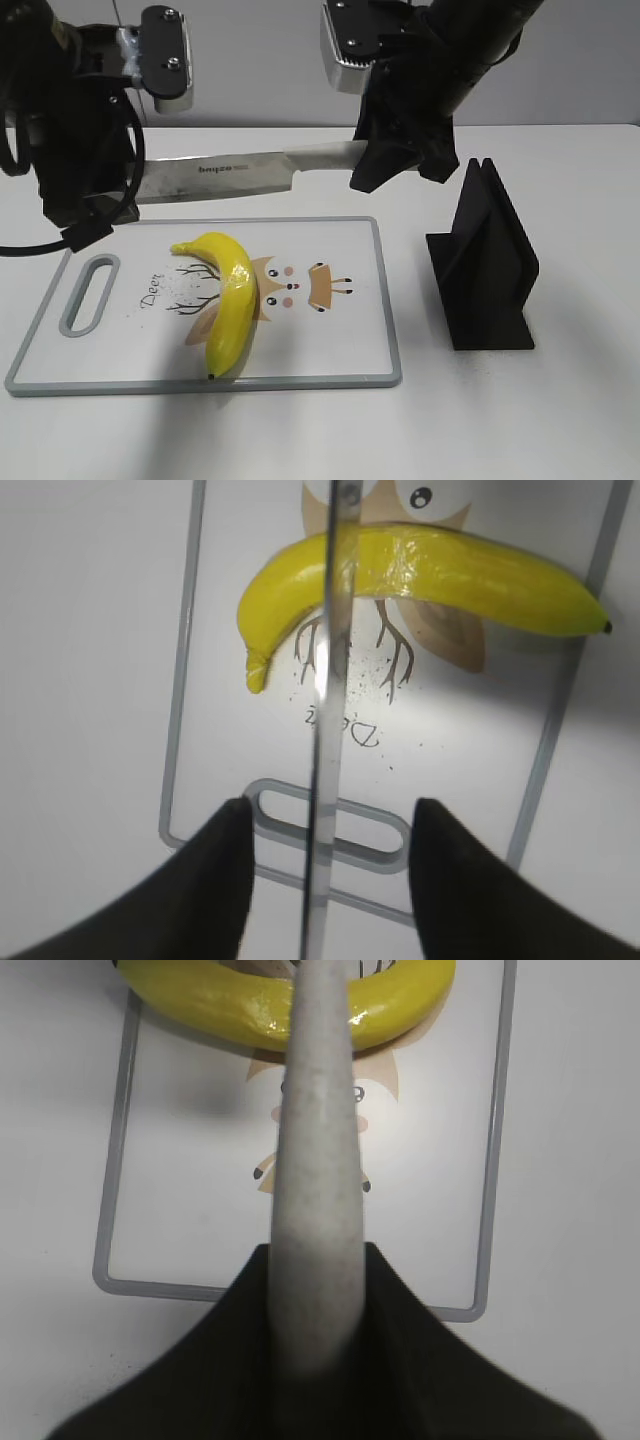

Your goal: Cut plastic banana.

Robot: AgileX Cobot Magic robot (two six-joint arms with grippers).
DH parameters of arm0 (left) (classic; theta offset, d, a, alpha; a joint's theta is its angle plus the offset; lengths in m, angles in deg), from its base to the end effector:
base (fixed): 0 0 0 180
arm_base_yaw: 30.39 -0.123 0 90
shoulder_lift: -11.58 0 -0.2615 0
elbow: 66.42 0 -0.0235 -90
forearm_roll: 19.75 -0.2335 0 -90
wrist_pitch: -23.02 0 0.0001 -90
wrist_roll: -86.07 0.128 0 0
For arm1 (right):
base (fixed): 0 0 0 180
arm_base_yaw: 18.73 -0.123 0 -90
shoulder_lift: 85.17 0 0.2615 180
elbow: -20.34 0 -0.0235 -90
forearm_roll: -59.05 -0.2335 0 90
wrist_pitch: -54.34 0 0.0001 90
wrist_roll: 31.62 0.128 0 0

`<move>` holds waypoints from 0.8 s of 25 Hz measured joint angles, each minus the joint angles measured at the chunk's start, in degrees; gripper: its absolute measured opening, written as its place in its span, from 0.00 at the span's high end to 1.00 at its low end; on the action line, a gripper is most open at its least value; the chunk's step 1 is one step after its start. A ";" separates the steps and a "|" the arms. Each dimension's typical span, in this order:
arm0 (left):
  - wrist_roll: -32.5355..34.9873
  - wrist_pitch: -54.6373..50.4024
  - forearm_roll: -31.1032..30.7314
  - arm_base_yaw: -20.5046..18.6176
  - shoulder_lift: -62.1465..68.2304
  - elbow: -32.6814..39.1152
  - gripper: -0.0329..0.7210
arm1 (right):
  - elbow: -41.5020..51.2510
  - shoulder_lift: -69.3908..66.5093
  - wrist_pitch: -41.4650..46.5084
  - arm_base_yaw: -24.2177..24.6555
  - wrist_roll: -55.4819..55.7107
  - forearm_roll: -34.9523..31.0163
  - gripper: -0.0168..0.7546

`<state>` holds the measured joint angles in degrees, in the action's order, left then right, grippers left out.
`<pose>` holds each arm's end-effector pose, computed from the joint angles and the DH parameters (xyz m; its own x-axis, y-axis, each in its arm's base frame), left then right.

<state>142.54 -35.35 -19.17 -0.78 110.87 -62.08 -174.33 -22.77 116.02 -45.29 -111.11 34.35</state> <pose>0.2726 -0.1562 0.2271 -0.0481 0.9827 -0.1789 0.9632 0.0930 0.2521 0.3279 0.2166 0.2120 0.1453 -0.8856 -0.4411 -0.9854 -0.0894 -0.1451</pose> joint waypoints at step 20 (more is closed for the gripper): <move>0.19 2.22 -0.95 -0.17 7.55 -0.06 0.97 | 0.00 -5.90 -1.72 0.00 -0.10 0.85 0.77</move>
<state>142.74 -33.13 -20.12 -0.95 118.42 -62.13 -174.33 -28.67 114.30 -45.29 -111.22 35.20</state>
